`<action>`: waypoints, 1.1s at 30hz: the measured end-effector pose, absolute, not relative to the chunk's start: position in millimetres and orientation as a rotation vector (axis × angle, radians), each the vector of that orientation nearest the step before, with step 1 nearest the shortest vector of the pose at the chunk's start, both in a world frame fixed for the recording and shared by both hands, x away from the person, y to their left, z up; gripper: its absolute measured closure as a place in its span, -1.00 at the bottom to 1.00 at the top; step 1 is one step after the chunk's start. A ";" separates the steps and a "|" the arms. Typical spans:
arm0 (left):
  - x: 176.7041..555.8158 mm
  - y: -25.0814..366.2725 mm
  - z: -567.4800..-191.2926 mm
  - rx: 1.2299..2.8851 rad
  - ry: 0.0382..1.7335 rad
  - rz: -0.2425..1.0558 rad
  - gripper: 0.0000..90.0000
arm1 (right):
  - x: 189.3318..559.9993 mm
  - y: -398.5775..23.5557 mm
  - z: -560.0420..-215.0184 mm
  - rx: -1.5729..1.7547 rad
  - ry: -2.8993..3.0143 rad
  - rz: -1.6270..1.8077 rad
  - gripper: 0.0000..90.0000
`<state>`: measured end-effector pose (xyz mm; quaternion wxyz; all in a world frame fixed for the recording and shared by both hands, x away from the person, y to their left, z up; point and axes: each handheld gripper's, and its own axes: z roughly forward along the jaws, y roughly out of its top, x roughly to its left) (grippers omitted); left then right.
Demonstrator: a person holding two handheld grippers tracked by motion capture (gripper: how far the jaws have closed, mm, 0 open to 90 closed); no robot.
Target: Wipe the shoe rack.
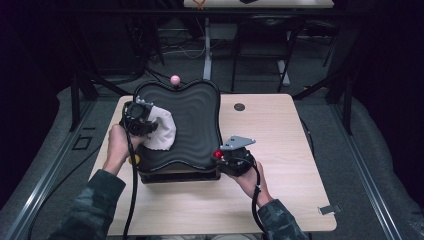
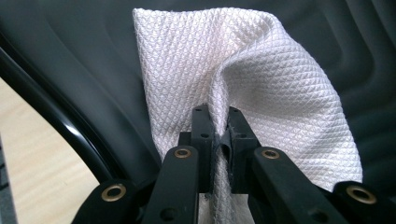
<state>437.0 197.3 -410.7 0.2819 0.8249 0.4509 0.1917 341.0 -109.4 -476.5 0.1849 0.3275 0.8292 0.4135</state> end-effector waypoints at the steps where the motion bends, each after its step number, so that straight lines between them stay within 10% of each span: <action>1: 441.2 197.1 -408.3 2.208 1.211 0.524 0.87 | 341.0 -109.6 -476.5 0.919 2.338 1.165 0.33; 33: 502.7 191.9 -378.1 2.153 1.262 0.592 0.85 | 347.0 -87.1 -480.3 0.802 2.354 1.219 0.34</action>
